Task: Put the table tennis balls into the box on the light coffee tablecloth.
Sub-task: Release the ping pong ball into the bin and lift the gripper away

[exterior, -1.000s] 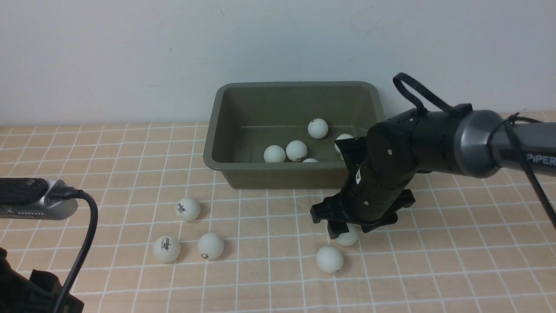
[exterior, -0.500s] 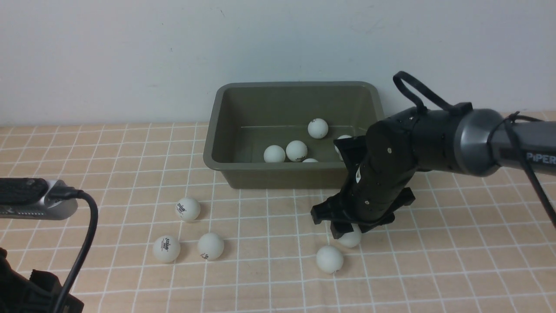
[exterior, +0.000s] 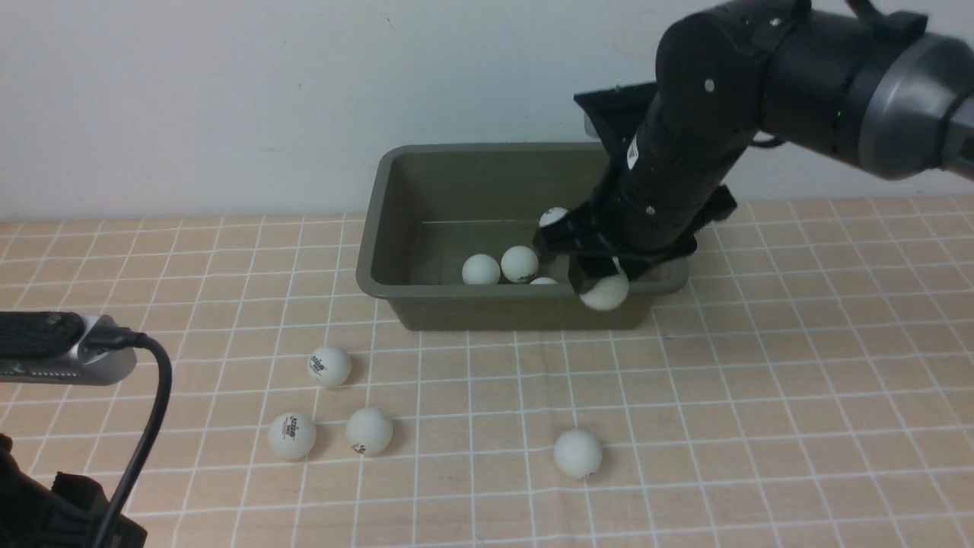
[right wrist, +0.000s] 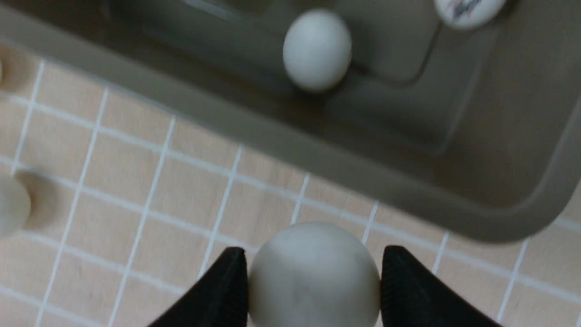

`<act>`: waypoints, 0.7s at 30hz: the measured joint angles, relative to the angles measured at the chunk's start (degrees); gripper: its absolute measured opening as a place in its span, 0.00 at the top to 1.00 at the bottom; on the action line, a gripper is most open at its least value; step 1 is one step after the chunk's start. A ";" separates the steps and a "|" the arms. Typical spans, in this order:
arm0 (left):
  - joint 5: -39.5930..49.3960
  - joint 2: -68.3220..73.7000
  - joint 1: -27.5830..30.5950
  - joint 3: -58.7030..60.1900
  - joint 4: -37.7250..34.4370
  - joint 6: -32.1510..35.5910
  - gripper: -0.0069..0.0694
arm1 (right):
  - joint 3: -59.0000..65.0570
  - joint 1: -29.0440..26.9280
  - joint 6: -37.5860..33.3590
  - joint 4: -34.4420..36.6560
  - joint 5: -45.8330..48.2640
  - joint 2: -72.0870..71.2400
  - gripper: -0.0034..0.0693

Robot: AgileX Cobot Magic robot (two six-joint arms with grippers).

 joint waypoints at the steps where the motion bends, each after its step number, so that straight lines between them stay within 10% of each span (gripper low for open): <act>1: 0.00 0.00 0.00 0.00 0.00 0.00 0.46 | -0.18 0.00 0.00 -0.54 -1.07 0.07 0.48; 21: 0.05 0.00 0.00 0.00 0.00 0.00 0.46 | -0.99 -1.71 0.06 -8.64 -16.92 7.94 0.46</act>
